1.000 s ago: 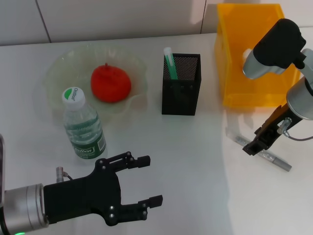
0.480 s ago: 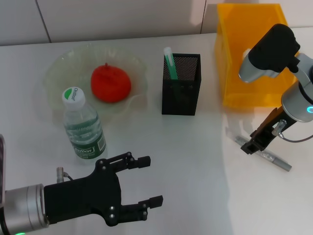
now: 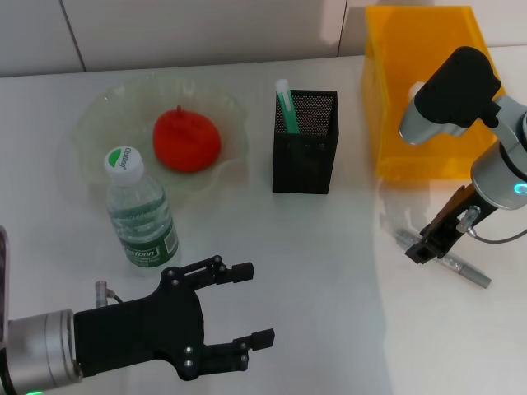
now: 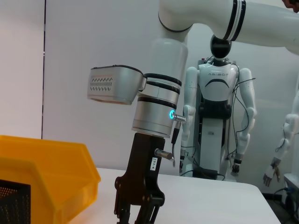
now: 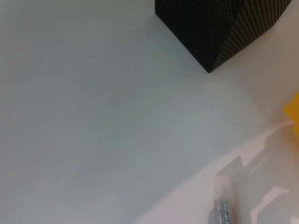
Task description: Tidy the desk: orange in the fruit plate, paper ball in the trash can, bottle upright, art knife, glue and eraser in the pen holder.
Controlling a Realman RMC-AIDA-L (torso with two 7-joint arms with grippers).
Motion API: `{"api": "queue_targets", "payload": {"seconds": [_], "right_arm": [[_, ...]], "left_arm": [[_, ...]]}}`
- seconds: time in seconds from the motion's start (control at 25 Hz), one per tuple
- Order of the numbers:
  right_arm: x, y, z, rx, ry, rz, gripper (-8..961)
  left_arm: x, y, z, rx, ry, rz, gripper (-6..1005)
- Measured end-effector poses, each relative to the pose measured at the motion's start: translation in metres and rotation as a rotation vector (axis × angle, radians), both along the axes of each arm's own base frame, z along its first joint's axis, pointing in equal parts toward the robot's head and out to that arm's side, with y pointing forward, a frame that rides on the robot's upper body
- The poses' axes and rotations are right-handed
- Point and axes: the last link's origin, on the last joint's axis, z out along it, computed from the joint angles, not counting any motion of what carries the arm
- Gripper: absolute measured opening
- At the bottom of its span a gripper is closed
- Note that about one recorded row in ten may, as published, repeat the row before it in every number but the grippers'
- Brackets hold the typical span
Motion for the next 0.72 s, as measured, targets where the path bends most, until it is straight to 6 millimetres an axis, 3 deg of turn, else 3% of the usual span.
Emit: {"api": "queue_targets", "payload": {"seconds": [0.16, 0.48, 0.72], "right_arm": [[0.0017, 0.0007, -0.0018, -0.002, -0.002, -0.005, 389], [0.0073, 0.0024, -0.0052, -0.02, -0.01, -0.025, 284], [0.0022, 0.002, -0.003, -0.016, 0.012, 0.001, 147]], "left_arm": [[0.0002, 0.0002, 0.0, 0.0, 0.0, -0.001, 788], [0.0006, 0.0007, 0.0, -0.001, 0.0, -0.002, 788], [0.0003, 0.0001, 0.0001, -0.001, -0.001, 0.0, 787]]}}
